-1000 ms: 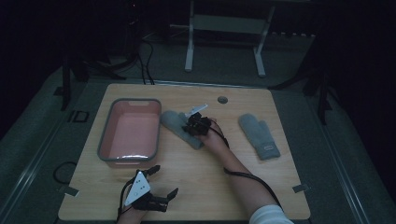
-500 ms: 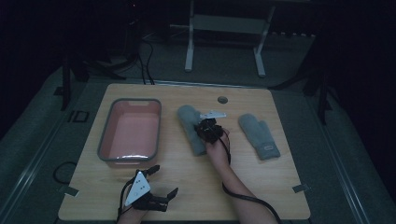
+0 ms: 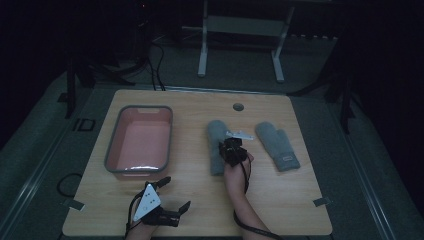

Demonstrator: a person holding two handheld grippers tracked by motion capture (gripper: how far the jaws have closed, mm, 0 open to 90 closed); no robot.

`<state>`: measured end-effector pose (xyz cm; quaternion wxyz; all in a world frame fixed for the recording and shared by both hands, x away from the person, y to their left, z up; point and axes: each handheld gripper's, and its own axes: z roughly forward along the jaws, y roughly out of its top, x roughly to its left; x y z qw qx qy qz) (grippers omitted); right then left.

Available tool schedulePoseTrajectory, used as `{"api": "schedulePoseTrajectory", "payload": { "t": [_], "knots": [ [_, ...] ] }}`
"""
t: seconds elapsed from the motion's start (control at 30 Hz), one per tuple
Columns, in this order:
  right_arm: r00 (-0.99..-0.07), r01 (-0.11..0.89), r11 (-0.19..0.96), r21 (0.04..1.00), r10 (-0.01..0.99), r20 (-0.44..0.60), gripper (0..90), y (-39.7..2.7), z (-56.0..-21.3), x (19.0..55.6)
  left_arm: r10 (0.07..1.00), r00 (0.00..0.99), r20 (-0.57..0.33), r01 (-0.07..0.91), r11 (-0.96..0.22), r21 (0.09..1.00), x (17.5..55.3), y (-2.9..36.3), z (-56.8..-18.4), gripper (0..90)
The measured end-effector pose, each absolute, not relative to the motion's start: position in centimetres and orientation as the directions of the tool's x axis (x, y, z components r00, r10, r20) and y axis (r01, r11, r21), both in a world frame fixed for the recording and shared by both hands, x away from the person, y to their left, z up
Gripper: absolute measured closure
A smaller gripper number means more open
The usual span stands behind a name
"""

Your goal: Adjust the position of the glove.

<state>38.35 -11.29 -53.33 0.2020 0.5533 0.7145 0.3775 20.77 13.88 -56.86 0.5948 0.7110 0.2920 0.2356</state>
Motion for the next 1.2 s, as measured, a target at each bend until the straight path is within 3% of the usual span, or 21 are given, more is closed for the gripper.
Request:
{"api": "schedulePoseTrajectory", "payload": {
  "t": [0.23,0.47,0.6,0.9,1.13,1.2],
  "knots": [
    [-0.292,0.657,0.094,0.748,0.946,0.139,79.9,-10.9,-55.4,38.5,0.693,0.720,-0.013,0.137,-0.125,0.983,20.8,13.9,-56.9,0.0],
    [-0.333,0.632,0.094,0.769,0.929,0.160,50.4,-11.7,-53.7,38.1,0.695,0.719,-0.005,0.132,-0.130,0.983,20.7,13.9,-56.8,0.0],
    [-0.403,0.567,0.134,0.813,0.906,0.131,42.3,-13.3,-51.5,37.8,0.697,0.717,-0.010,0.135,-0.124,0.983,20.7,13.9,-56.8,0.1],
    [-0.512,0.432,0.195,0.881,0.857,0.062,44.9,-20.3,-47.4,38.3,0.687,0.726,-0.015,0.138,-0.125,0.983,20.8,13.7,-56.9,0.0],
    [-0.555,0.411,0.285,0.866,0.832,-0.010,43.6,-26.0,-47.8,40.1,0.688,0.726,-0.014,0.141,-0.128,0.982,20.7,13.7,-56.9,0.0],
    [-0.544,0.426,0.310,0.850,0.838,-0.033,47.4,-27.6,-48.3,40.9,0.690,0.724,-0.016,0.143,-0.127,0.981,20.8,13.7,-56.9,0.1]
  ]
}}
